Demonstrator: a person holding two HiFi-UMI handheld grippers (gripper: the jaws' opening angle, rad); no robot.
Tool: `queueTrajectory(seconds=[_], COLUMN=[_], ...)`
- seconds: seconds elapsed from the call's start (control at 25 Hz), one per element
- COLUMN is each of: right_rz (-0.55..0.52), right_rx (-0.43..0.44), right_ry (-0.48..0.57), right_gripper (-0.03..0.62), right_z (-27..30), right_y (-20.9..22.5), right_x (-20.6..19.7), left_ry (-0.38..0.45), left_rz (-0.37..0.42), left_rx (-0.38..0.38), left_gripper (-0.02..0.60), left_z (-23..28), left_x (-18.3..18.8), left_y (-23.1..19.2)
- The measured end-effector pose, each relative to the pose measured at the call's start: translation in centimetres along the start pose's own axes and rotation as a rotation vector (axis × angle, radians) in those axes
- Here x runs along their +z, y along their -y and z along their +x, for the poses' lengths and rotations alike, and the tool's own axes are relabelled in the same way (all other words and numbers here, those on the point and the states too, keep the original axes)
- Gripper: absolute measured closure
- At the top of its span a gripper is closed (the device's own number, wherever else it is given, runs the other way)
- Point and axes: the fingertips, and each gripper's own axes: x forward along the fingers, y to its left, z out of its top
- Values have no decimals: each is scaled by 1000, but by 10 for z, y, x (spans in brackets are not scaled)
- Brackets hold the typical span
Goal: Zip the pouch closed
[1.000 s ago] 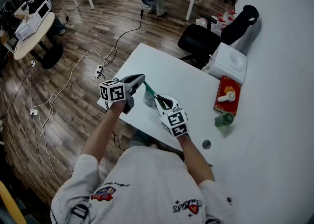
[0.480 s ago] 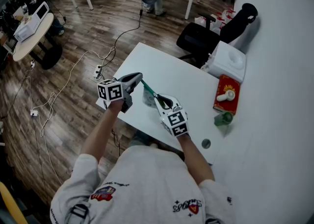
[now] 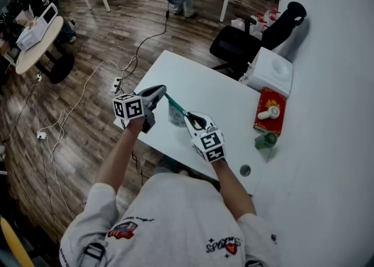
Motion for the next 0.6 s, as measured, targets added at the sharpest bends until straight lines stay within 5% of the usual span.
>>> queueTrajectory(seconds=[0.6], right_rz=[17], right_rx=[12], right_ry=[0], right_gripper=[556], right_z=[-11], right_y=[8], right_x=[-11], left_ry=[16], left_rz=[-1], left_rx=[47], left_gripper=[563], left_z=[-1], left_x=[-1], left_y=[-6])
